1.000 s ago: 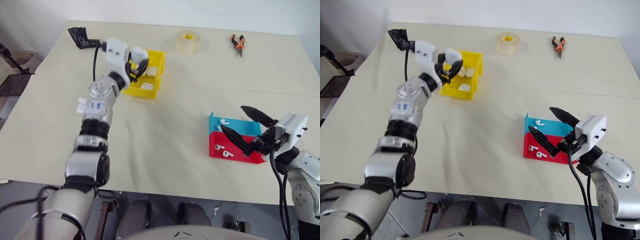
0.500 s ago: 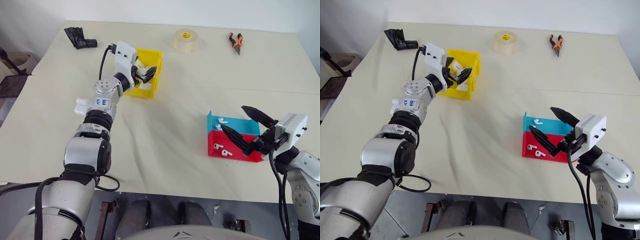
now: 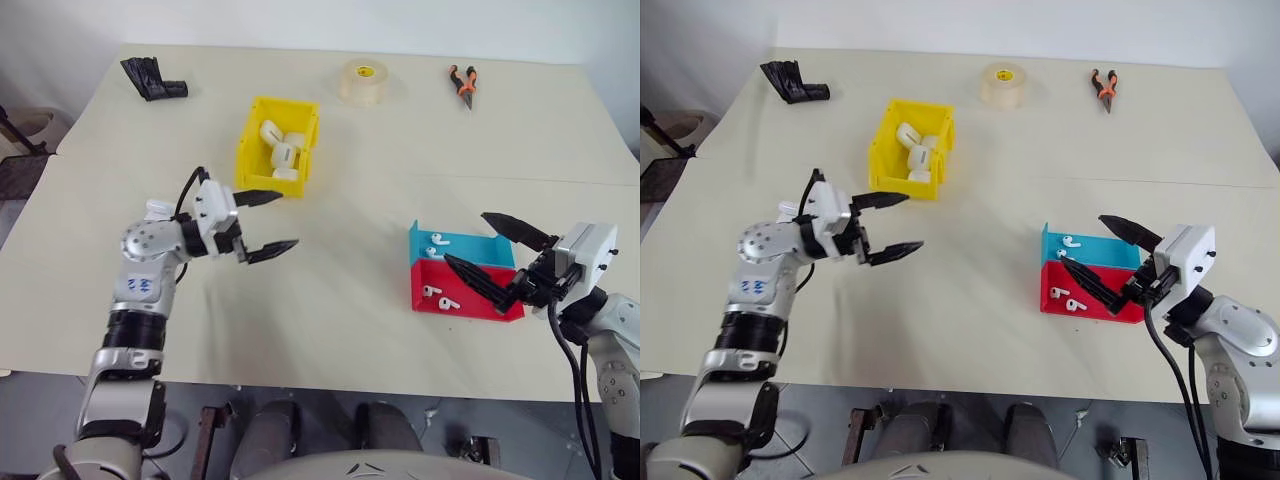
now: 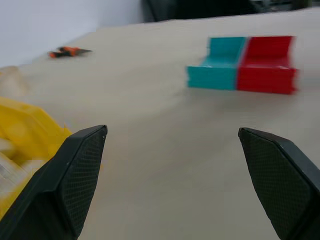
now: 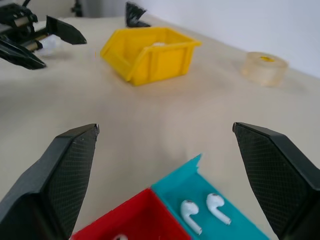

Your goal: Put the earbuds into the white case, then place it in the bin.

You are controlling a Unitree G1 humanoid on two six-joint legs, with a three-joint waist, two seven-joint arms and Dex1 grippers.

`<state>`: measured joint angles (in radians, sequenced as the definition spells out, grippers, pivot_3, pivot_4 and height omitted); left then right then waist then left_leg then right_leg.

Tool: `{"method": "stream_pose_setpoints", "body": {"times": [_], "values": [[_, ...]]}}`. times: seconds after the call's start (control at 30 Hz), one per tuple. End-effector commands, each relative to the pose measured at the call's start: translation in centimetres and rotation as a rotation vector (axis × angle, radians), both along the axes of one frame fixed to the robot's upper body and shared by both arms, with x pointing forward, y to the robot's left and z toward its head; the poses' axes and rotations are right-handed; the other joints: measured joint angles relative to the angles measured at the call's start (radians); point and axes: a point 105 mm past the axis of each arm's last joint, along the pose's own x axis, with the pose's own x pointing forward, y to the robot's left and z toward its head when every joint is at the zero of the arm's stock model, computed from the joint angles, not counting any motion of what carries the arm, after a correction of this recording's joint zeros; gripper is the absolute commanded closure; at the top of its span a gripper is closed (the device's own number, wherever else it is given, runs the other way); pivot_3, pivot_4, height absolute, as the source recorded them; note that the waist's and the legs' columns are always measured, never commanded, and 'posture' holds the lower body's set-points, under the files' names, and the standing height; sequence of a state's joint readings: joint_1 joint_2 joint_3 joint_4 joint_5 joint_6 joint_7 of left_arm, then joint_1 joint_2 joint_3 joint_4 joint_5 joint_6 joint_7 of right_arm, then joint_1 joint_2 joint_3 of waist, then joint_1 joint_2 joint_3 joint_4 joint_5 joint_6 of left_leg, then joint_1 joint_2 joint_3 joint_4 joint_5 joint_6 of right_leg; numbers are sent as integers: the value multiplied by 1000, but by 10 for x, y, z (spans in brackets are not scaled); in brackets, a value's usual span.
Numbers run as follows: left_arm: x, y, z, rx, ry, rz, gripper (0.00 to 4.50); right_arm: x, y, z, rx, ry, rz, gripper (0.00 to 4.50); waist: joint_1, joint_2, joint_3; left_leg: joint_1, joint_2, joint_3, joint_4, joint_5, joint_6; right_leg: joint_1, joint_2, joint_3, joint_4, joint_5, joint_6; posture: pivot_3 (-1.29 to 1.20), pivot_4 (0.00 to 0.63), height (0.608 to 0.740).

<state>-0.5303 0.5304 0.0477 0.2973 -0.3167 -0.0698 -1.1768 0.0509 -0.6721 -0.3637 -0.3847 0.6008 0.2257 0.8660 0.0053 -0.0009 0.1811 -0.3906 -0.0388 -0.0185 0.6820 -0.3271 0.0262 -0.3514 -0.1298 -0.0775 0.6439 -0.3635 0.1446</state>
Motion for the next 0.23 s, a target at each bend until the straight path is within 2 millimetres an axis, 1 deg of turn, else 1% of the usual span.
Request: {"method": "stream_pose_setpoints", "body": {"times": [0.03,0.1,0.23], "values": [[-10,7,6,-2,6,-8,31,-4,-6,5,-3,-6,0,0,2,0,0,0,0,0,0,0,0,0,0,0,-1,0,0,0,150,740],[-12,9,3,4,15,-2,31,-4,-8,4,-11,1,-6,0,6,0,0,0,0,0,0,0,1,1,0,0,-1,0,0,0,150,740],[-10,3,8,-22,-17,18,31,-4,-10,3,-22,4,-23,0,12,0,0,0,-1,0,0,0,1,1,-1,0,-1,0,0,0,150,740]]}}
